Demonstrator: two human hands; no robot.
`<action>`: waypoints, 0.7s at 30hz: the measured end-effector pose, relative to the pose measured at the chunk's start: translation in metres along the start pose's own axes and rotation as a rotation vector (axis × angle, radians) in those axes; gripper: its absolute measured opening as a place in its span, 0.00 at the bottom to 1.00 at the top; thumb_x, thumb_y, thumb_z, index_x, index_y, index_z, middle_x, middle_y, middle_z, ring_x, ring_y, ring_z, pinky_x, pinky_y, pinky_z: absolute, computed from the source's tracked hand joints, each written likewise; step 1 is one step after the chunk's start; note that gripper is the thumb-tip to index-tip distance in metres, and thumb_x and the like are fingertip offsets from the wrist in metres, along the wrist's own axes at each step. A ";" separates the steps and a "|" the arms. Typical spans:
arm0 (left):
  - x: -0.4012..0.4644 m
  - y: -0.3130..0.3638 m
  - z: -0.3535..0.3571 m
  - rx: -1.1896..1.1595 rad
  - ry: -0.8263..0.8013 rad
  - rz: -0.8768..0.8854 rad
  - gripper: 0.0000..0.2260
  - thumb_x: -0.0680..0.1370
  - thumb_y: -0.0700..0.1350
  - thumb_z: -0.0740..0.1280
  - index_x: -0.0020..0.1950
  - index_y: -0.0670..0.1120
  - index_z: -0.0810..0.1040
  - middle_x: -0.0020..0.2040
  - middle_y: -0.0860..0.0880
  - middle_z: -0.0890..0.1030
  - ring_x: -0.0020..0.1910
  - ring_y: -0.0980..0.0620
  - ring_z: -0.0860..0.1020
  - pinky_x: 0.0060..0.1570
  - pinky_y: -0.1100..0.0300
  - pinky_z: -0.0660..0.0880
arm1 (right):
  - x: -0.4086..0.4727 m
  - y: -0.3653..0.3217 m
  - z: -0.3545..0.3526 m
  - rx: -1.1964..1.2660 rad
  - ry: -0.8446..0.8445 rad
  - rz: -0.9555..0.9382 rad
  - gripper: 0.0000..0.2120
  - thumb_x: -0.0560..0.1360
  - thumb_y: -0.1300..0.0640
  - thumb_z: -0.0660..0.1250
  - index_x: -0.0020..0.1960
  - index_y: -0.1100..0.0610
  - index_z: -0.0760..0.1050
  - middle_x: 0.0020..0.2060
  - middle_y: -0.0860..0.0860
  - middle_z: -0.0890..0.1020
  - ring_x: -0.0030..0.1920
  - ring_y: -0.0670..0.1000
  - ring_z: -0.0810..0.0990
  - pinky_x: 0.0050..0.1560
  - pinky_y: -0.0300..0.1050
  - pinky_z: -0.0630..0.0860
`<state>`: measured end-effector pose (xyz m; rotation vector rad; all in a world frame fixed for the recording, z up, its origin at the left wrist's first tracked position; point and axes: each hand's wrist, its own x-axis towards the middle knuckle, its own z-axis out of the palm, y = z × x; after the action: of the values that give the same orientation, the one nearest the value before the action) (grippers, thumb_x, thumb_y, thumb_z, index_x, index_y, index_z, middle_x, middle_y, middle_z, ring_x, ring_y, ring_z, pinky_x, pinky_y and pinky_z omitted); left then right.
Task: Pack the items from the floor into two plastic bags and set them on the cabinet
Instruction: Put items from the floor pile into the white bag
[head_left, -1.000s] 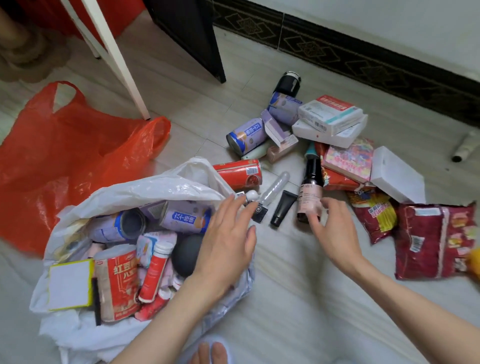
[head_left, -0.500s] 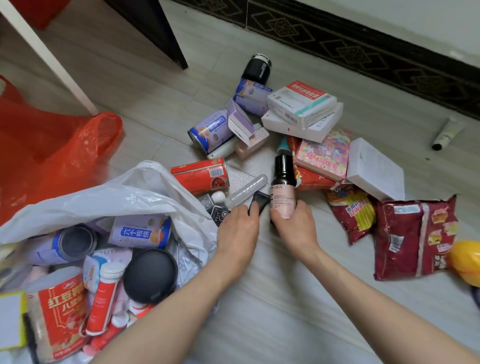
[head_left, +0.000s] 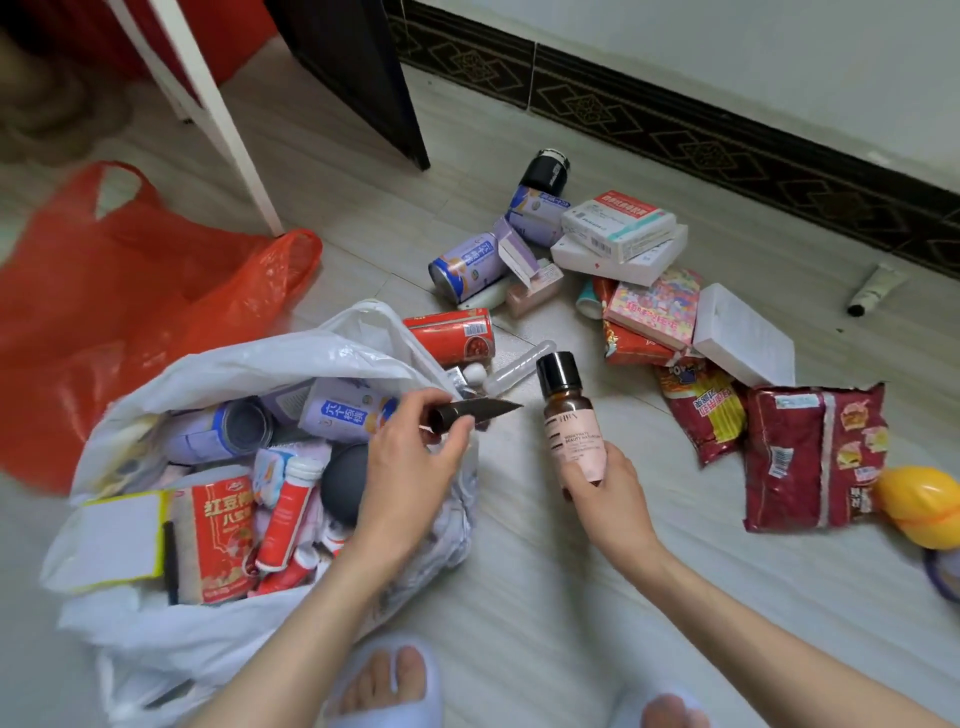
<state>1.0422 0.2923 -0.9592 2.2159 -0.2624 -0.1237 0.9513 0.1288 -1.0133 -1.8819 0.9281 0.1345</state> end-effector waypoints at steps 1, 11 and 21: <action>-0.002 -0.003 -0.006 -0.016 0.035 -0.014 0.09 0.71 0.43 0.71 0.50 0.47 0.77 0.41 0.54 0.79 0.39 0.55 0.76 0.40 0.76 0.66 | -0.002 -0.004 0.000 0.021 0.015 -0.023 0.17 0.72 0.52 0.64 0.57 0.58 0.71 0.50 0.57 0.76 0.44 0.54 0.76 0.38 0.42 0.69; -0.048 -0.067 -0.117 0.110 0.207 -0.230 0.11 0.70 0.40 0.73 0.45 0.54 0.76 0.37 0.55 0.80 0.32 0.61 0.77 0.35 0.74 0.66 | -0.062 -0.066 0.043 -0.278 -0.229 -0.433 0.18 0.70 0.51 0.64 0.59 0.52 0.69 0.50 0.50 0.72 0.50 0.48 0.71 0.47 0.37 0.67; 0.020 -0.102 -0.105 0.157 0.230 -0.340 0.10 0.72 0.44 0.70 0.47 0.42 0.73 0.46 0.45 0.79 0.48 0.42 0.76 0.48 0.52 0.70 | -0.015 -0.103 0.098 -0.450 -0.316 -0.471 0.24 0.71 0.52 0.64 0.65 0.55 0.66 0.58 0.55 0.71 0.60 0.54 0.68 0.60 0.46 0.65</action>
<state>1.0956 0.4285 -0.9756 2.3894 0.2402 -0.0315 1.0362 0.2383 -0.9805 -2.3540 0.2320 0.3647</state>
